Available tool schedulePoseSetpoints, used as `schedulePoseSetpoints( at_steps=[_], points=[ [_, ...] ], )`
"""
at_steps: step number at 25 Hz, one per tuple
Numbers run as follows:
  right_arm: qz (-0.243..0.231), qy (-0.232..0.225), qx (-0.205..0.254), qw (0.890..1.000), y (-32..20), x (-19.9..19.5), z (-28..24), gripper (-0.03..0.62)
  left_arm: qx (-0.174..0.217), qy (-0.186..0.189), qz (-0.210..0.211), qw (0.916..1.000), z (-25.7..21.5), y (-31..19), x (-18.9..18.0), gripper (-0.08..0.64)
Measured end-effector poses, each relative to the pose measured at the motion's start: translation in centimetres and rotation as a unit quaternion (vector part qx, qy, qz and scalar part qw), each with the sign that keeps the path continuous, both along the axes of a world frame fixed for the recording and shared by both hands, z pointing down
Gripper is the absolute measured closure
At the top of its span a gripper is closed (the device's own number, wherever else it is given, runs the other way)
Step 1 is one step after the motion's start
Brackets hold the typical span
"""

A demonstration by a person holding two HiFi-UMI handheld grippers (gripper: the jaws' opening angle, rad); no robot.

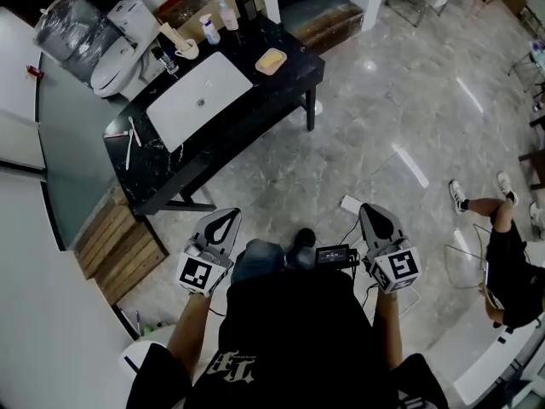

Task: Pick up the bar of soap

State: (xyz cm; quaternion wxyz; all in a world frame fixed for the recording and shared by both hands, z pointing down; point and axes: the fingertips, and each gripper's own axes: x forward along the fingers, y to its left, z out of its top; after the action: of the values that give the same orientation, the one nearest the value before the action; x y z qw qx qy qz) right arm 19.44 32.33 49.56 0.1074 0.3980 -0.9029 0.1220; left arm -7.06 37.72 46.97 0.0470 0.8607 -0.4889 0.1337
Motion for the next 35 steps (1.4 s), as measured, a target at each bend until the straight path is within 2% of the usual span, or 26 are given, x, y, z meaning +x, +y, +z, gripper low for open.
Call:
schedulePoseSetpoints(
  at_steps=[2, 5, 11, 14, 19, 23, 28, 35],
  points=[
    [-0.007, 0.001, -0.018, 1.0, -0.8, 0.5, 0.8, 0.581, -0.006, -0.002, -0.001, 1.0, 0.4, -1.1, 0.4, 0.558],
    [-0.019, 0.028, -0.035, 0.999, -1.5, 1.1, 2.4, 0.581, -0.016, -0.006, 0.007, 0.9998, 1.1, -2.8, 1.1, 0.558],
    [-0.013, 0.023, -0.053, 0.998, -4.0, 1.6, 3.6, 0.581, -0.015, 0.01, 0.034, 0.9993, 0.8, -6.8, 2.8, 0.558],
    [0.004, 0.019, -0.052, 0.998, -5.9, 1.5, 3.7, 0.581, -0.02, 0.01, 0.045, 0.9988, 1.6, -9.3, 2.2, 0.558],
    [0.055, 0.008, -0.05, 0.997, -11.6, 1.3, 3.0, 0.581, -0.013, 0.042, 0.068, 0.9967, 1.1, -16.5, 1.8, 0.558],
    [0.058, 0.032, -0.06, 0.996, -15.9, -0.4, 3.1, 0.581, -0.01, 0.038, 0.1, 0.9941, 1.1, -22.2, 1.0, 0.558],
    [0.075, 0.049, -0.077, 0.993, -21.8, -3.3, 3.4, 0.581, -0.025, 0.074, 0.113, 0.9905, 0.9, -28.8, -1.8, 0.558],
    [0.063, 0.079, -0.093, 0.991, -28.3, -9.5, 2.6, 0.581, -0.044, 0.089, 0.136, 0.9858, 2.0, -36.0, -6.2, 0.558]
  ],
)
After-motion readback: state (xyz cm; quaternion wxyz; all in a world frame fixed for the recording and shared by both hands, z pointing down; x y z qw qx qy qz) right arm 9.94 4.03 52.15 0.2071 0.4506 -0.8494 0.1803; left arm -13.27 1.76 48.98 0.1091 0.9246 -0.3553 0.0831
